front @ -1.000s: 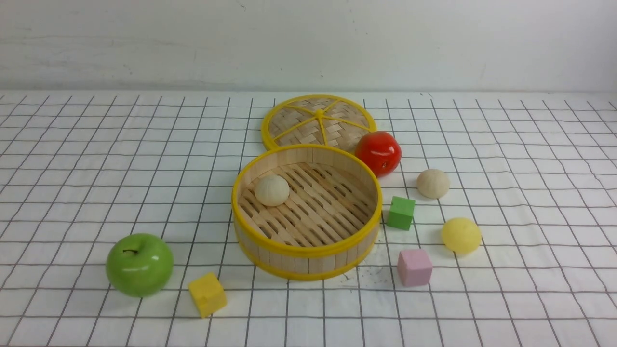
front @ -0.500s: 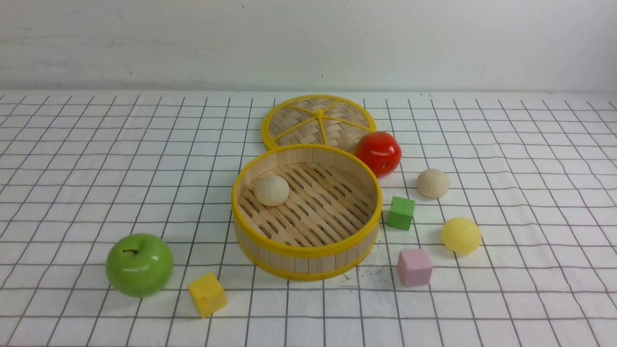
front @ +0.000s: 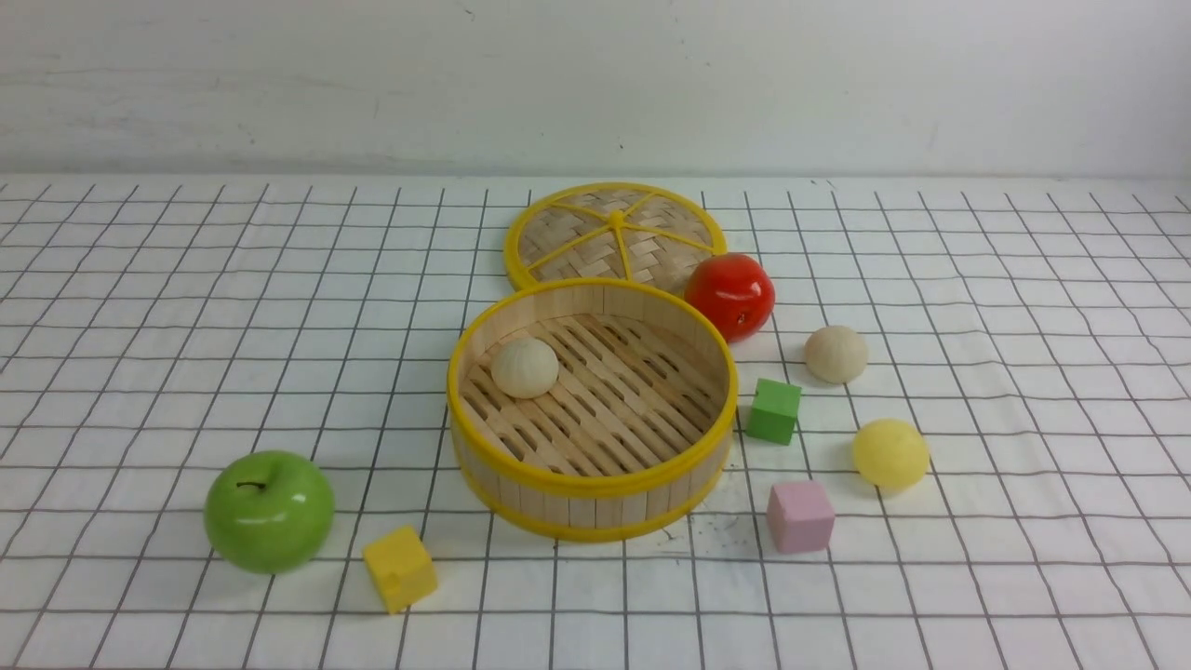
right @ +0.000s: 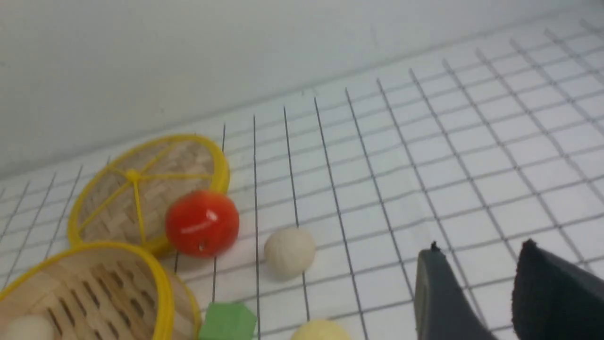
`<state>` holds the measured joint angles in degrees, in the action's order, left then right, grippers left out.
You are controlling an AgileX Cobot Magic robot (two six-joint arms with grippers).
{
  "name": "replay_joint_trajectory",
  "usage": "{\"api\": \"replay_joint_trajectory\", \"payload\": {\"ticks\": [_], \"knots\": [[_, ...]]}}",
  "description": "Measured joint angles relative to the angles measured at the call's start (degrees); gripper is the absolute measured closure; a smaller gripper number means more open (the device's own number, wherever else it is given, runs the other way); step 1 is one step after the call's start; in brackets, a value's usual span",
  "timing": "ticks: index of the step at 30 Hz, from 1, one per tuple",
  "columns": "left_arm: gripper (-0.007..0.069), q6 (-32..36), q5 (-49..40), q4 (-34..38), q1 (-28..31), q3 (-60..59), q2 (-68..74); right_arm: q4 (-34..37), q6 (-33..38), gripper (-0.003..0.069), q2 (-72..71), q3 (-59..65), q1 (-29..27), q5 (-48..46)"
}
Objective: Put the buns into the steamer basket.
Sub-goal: Use the right arm to grab a steamed stuffed bun
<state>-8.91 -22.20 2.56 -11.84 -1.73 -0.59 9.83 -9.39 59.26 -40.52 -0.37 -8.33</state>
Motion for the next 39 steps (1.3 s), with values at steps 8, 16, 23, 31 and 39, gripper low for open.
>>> {"api": "replay_joint_trajectory", "payload": {"ticks": [8,16,23,31,39], "knots": [[0.055,0.0,0.0,0.0,0.0,0.0,0.0,-3.0,6.8,0.042,24.9,-15.9,11.9,-17.2],[0.0541,0.0,0.0,0.0,0.0,0.0,0.0,-6.7,2.9,0.042,43.6,-33.7,13.5,-32.1],[0.054,0.0,0.0,0.0,0.0,0.0,0.0,-11.5,-3.3,0.042,49.3,-37.3,13.5,-32.3],[0.0536,0.0,0.0,0.0,0.0,0.0,0.0,-12.8,-3.5,0.0452,54.0,-37.6,13.5,-31.0],[0.0533,0.0,0.0,0.0,0.0,0.0,0.0,-11.7,0.7,0.0662,53.9,-40.0,13.5,-36.6]]}}
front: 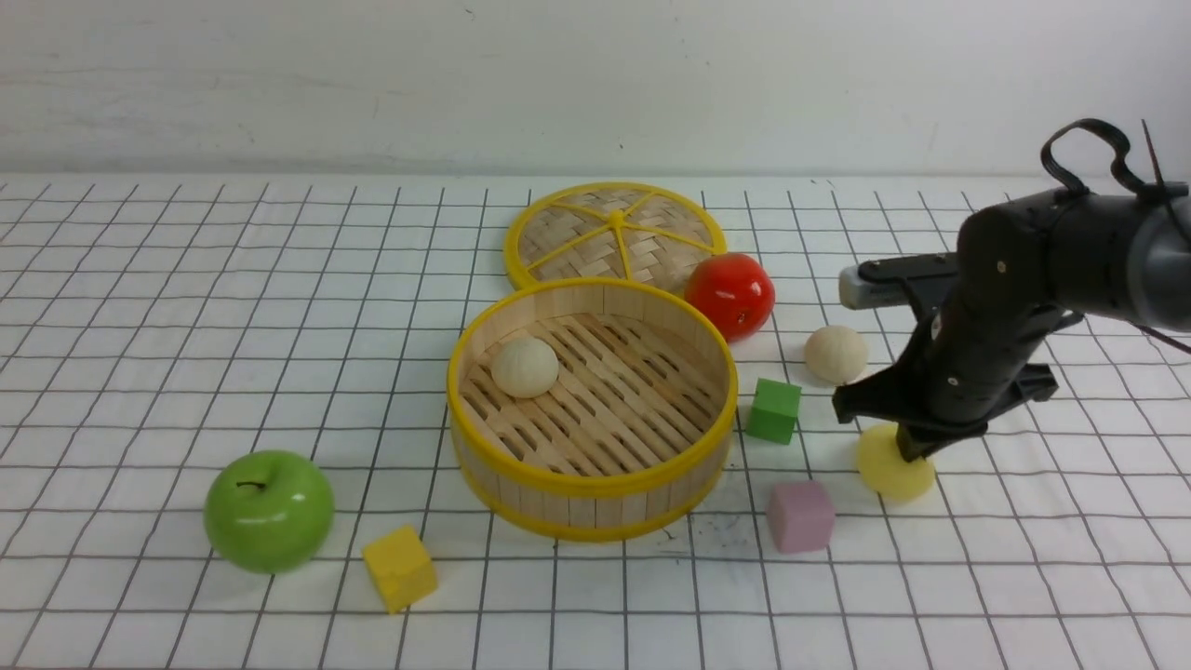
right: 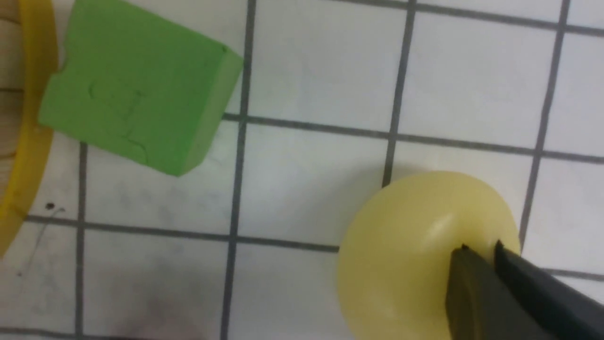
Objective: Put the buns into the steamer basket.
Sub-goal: Use the right arm to grab a steamed stuffed bun, then use the right arm to put the steamed stuffed bun into the steamer
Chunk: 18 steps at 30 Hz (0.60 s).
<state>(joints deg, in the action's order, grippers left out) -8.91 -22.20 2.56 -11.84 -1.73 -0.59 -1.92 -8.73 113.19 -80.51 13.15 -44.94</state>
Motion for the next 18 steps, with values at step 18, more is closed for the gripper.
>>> {"api": "replay_joint_trajectory", "payload": {"ticks": [18], "knots": [[0.0513,0.0,0.0,0.0,0.0,0.0,0.0,36.6,25.8,0.0662,-3.6,-15.1,3.7,-5.1]]}}
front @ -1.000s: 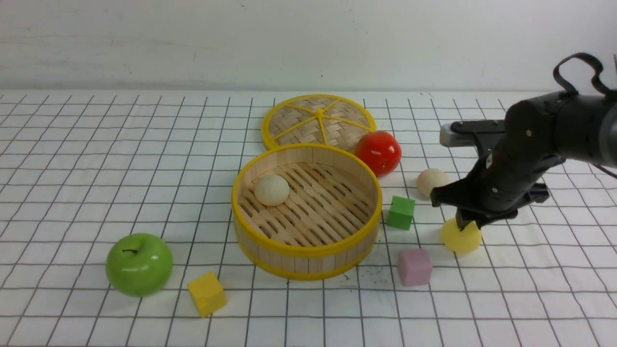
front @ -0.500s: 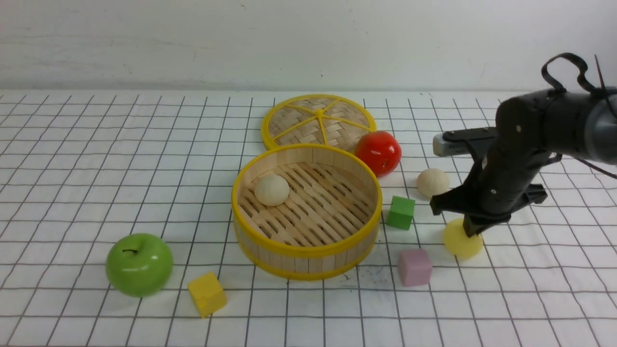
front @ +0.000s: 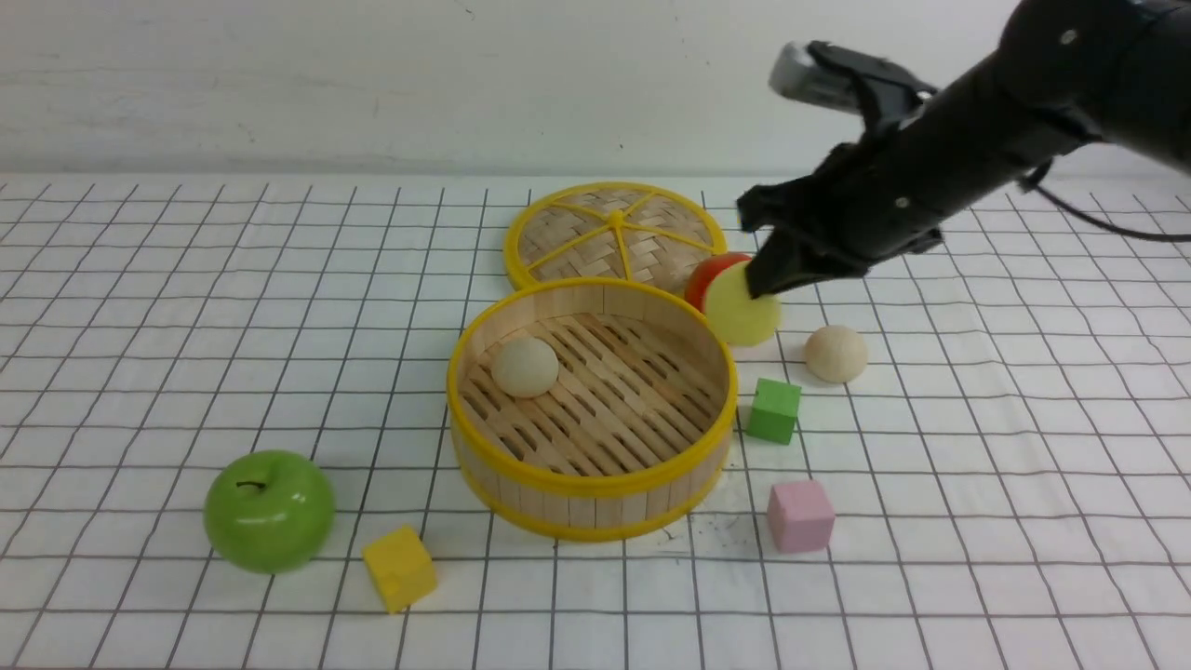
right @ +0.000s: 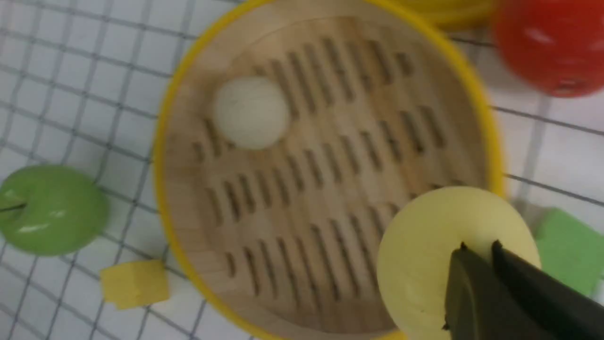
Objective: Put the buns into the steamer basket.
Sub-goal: Use the right arm to put the steamed stuffed bun into the steamer, then use the right arm to grab a steamed stuffed bun
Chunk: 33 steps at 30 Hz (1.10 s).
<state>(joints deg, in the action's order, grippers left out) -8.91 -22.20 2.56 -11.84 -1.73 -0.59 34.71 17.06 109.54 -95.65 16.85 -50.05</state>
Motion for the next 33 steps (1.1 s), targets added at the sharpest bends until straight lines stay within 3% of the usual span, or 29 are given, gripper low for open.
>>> {"api": "replay_joint_trajectory", "payload": {"ticks": [4,10,21,25,29,33], "knots": [[0.0513,0.0,0.0,0.0,0.0,0.0,0.0,4.8,6.9,0.0656,4.1,0.0,3.2,2.8],[0.0513,0.0,0.0,0.0,0.0,0.0,0.0,5.2,8.1,0.0606,8.9,0.0,6.0,5.2],[0.0502,0.0,0.0,0.0,0.0,0.0,0.0,5.0,7.2,0.0316,6.5,-0.3,3.0,3.8],[0.0498,0.0,0.0,0.0,0.0,0.0,0.0,1.1,7.2,0.0272,4.1,-2.2,-1.2,3.1],[0.0495,0.0,0.0,0.0,0.0,0.0,0.0,-7.2,4.1,0.0265,3.9,-3.0,-6.2,7.1],[0.0494,0.0,0.0,0.0,0.0,0.0,0.0,-13.6,1.6,0.0268,6.3,-3.0,-7.6,9.0]]}}
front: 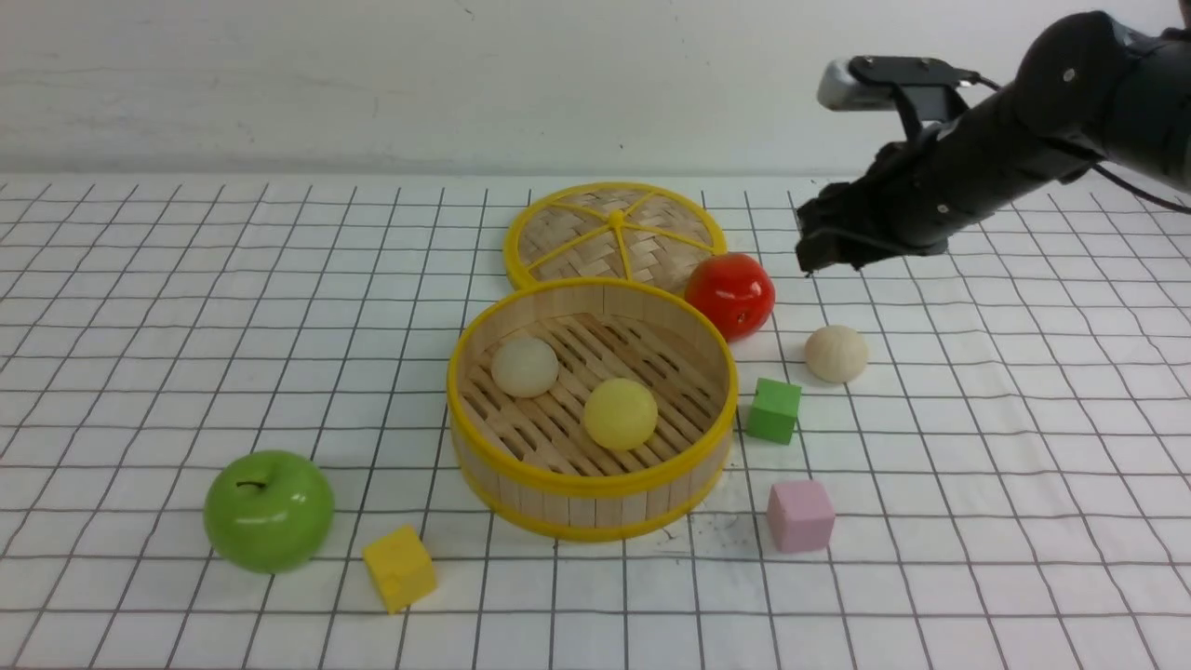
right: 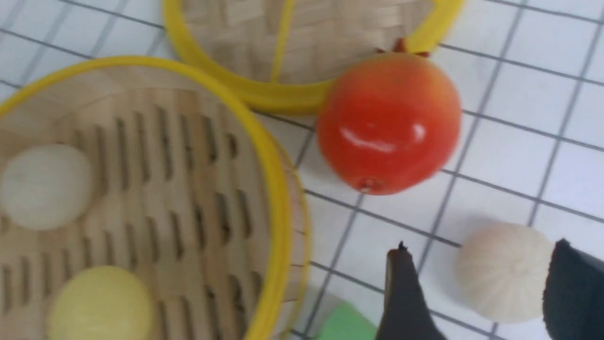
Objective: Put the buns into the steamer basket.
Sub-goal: Use the right arm to grab a steamed stuffed bun
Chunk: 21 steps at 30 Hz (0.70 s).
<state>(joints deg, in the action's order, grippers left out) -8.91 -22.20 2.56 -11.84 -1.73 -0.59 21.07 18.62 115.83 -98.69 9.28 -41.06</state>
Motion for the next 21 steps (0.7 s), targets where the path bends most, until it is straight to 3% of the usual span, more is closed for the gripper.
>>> {"api": "replay_joint_trajectory", "payload": {"ticks": [17,21], "knots": [[0.0483,0.0,0.0,0.0,0.0,0.0,0.0,-4.8,-6.8,0.0367,8.6,0.0,-0.6,5.6],[0.048,0.0,0.0,0.0,0.0,0.0,0.0,-4.9,-7.7,0.0447,9.9,0.0,-0.7,5.3]]}}
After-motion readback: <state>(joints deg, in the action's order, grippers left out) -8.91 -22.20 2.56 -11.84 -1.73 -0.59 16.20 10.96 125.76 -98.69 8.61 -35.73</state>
